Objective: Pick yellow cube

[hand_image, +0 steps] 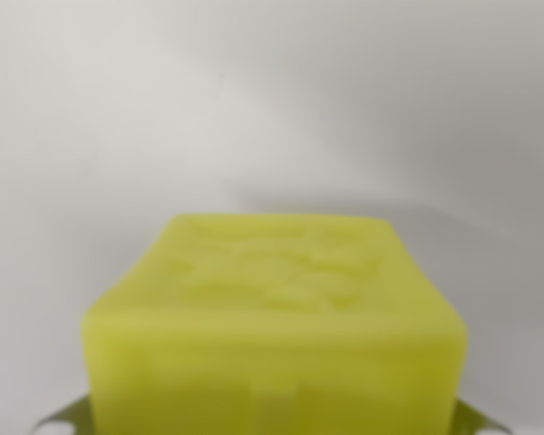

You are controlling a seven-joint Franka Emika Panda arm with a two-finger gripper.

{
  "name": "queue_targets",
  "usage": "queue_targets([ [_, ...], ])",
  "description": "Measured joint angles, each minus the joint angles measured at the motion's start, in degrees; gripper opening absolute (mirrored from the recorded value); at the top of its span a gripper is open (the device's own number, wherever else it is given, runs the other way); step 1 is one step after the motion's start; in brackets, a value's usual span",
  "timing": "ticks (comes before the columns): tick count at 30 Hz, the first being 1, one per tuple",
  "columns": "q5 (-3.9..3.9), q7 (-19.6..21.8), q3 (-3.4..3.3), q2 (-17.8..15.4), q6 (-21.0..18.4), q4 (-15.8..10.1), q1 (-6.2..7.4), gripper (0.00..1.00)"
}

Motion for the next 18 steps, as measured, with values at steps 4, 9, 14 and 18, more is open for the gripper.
queue_targets([
  [4,0.03,-0.02,0.0,-1.23,-0.91,-0.31,0.0,0.0],
  [9,0.07,-0.05,0.0,-2.72,-2.07,-0.63,0.0,0.0],
  [14,0.11,-0.07,0.0,-4.18,-3.28,-0.87,0.01,0.0],
  [18,0.14,-0.09,0.0,-5.33,-4.26,-1.04,0.01,0.0],
])
